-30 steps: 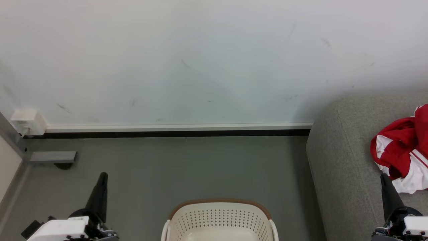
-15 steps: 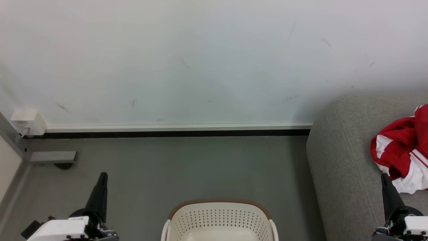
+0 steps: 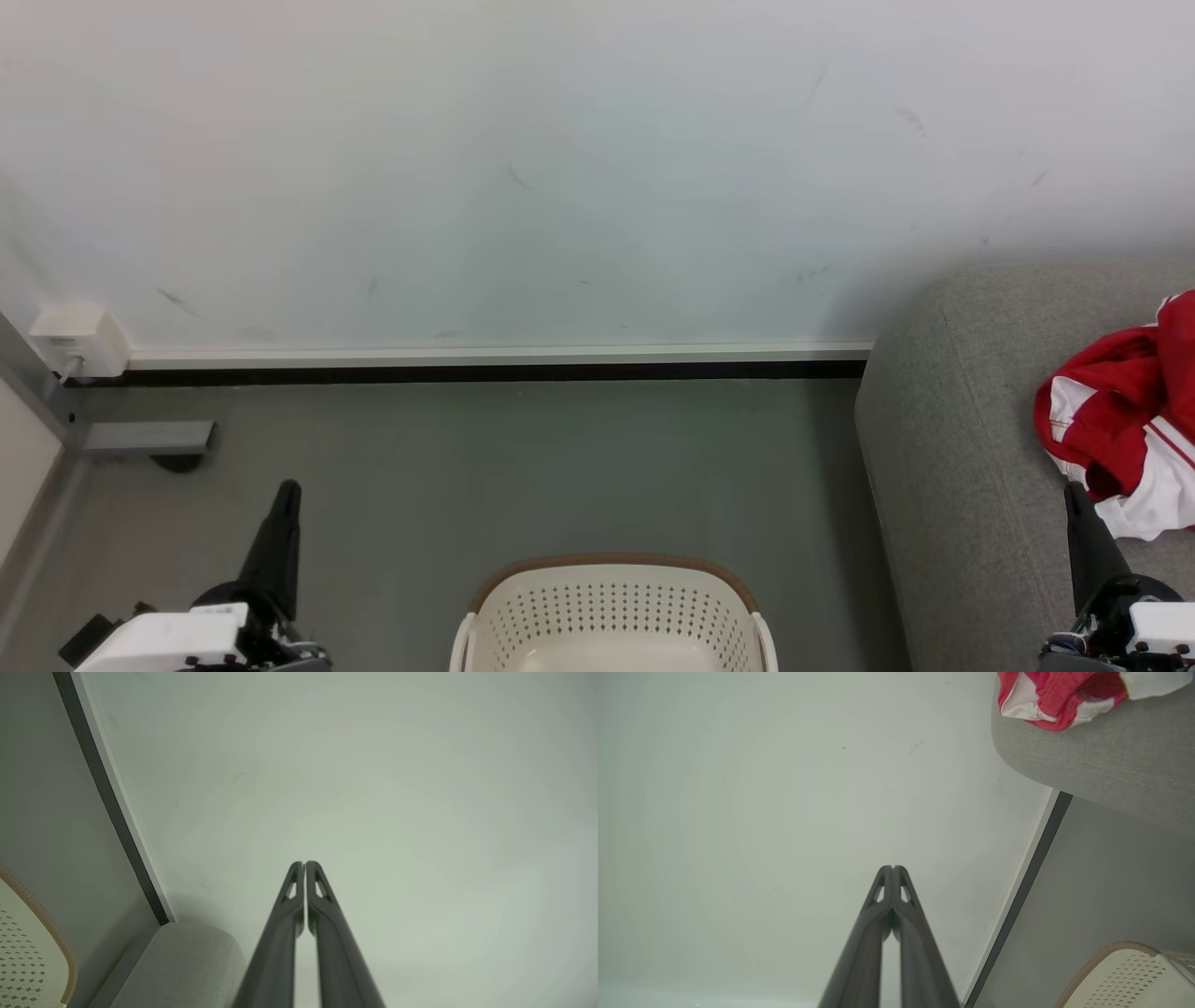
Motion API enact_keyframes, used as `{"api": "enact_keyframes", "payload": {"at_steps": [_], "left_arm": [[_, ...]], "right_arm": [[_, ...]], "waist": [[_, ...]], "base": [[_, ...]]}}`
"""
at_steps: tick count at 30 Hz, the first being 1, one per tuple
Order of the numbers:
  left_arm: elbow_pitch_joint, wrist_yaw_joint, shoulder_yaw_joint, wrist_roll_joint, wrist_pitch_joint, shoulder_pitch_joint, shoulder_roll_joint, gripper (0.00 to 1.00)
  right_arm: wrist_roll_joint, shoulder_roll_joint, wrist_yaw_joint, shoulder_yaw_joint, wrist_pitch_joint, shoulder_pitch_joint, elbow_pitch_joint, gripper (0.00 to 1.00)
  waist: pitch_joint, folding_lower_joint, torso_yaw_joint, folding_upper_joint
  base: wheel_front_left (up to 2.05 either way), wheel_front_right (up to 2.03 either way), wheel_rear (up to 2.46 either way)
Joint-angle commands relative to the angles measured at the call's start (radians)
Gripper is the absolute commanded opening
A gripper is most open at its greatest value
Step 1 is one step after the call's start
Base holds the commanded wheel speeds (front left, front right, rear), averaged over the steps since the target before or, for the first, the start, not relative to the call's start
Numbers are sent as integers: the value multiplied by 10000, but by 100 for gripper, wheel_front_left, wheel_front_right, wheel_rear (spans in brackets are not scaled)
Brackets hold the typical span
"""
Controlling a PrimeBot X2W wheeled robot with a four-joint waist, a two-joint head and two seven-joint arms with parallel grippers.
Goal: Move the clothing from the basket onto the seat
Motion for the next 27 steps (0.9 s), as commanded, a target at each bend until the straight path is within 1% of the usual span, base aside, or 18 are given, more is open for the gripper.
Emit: {"api": "enact_keyframes", "payload": {"at_steps": [1,27], "left_arm": [[-24,33,25,-136,29,-60,21,0],[-26,34,22,-138,27,-58,21,0]], "right_arm": [[28,-114,-21,20,-10,-7,-37,0],[344,-367,-21,356,-297,5,-109,0]], "waist": [[0,0,0,0],[2,0,1,0]], "base": [[0,0,0],[0,0,0]]}}
